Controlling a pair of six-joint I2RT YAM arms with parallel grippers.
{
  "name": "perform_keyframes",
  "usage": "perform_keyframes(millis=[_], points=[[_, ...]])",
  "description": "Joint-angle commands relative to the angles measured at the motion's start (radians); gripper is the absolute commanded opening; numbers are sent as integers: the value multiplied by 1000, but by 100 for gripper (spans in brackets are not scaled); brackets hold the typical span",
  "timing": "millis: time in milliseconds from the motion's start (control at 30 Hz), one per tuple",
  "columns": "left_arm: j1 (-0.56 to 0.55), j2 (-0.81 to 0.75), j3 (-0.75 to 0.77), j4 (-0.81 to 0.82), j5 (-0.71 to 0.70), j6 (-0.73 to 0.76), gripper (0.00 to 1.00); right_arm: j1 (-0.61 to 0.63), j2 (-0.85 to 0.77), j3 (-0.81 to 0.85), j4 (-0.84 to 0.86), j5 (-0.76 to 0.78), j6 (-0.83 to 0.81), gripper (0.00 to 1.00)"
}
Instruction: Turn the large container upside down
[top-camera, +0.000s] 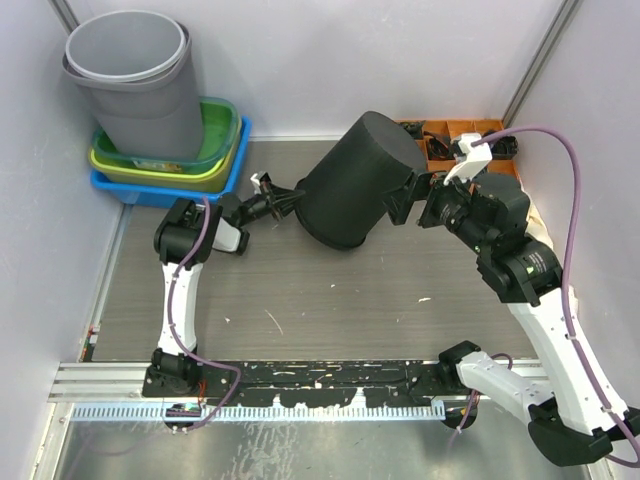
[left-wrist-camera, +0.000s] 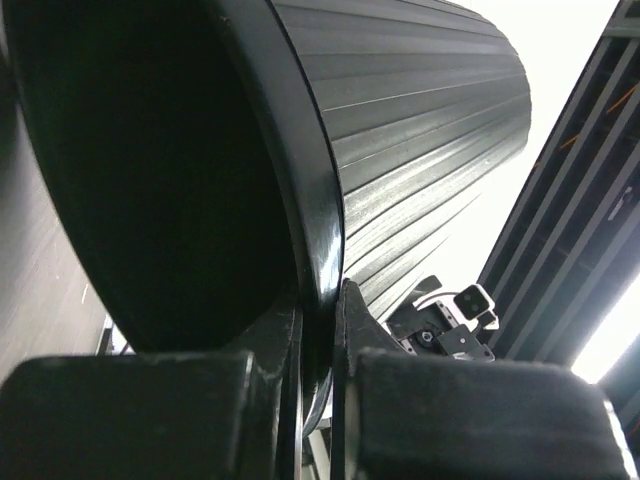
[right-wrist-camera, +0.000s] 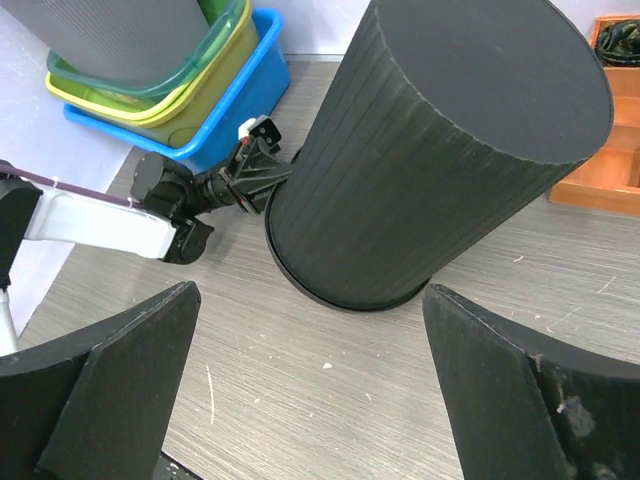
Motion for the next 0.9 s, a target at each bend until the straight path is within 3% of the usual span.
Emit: perform_keyframes(millis=[0, 167, 267, 433, 567, 633, 733, 867], points=[[-30, 94, -104, -96, 239, 55, 4, 1, -11, -26, 110, -26, 27, 100], [-46, 96, -146, -100, 273, 79, 42, 1, -11, -57, 151, -56, 49, 100], [-63, 57, -165, -249, 281, 194, 50, 1, -11, -60, 156, -63, 58, 100], [-94, -81, -139, -956, 264, 732, 51, 1, -30, -65, 154, -63, 63, 100], [-147, -139, 75, -1746, 117, 1276, 52, 2, -46, -61, 130, -64, 64, 100], [-173, -135, 171, -2003, 37, 1435, 52, 1, -53, -60, 124, -73, 63, 100], [-197, -146, 274, -2177, -90, 1542, 52, 2, -58, -63, 121, -118, 69, 100], [-239, -196, 376, -2312, -309, 1649, 64, 1, -45, -106, 209, -323, 118, 100]])
